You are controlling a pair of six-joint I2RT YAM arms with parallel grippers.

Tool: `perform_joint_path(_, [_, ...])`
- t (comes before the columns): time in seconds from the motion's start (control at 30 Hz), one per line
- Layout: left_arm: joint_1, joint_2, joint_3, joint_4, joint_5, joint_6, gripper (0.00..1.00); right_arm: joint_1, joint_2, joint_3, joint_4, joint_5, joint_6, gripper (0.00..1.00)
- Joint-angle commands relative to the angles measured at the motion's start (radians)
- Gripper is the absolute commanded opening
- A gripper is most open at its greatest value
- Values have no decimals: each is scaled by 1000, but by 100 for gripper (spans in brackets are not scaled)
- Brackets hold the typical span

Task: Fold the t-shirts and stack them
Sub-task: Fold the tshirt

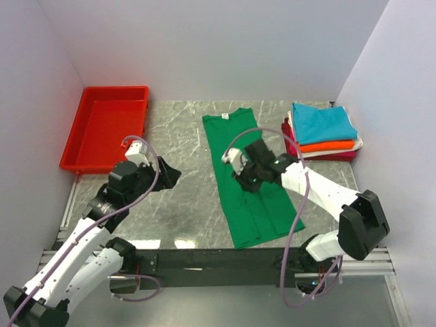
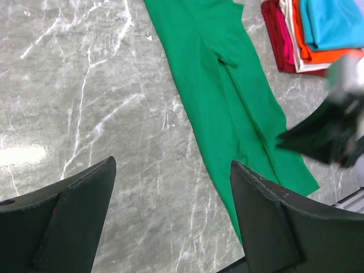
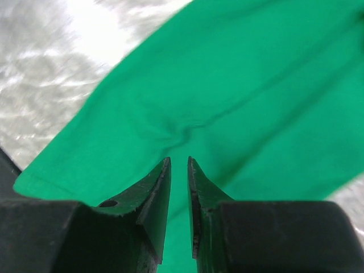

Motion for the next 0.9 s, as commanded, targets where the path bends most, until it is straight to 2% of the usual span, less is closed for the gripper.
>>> perform_joint_path(0.0, [-3,-38,10,-2,-17,3,87,83,-21,-43,46,93,11,26])
perform_joint_path(0.4, [-3,-69,-19,-20,-17,2,87,261,88,-73,70,205,1,26])
perform_joint_path(0.87, [-3,-76,-21,-25,-17,6,86,293,132,-93,87,251,12,27])
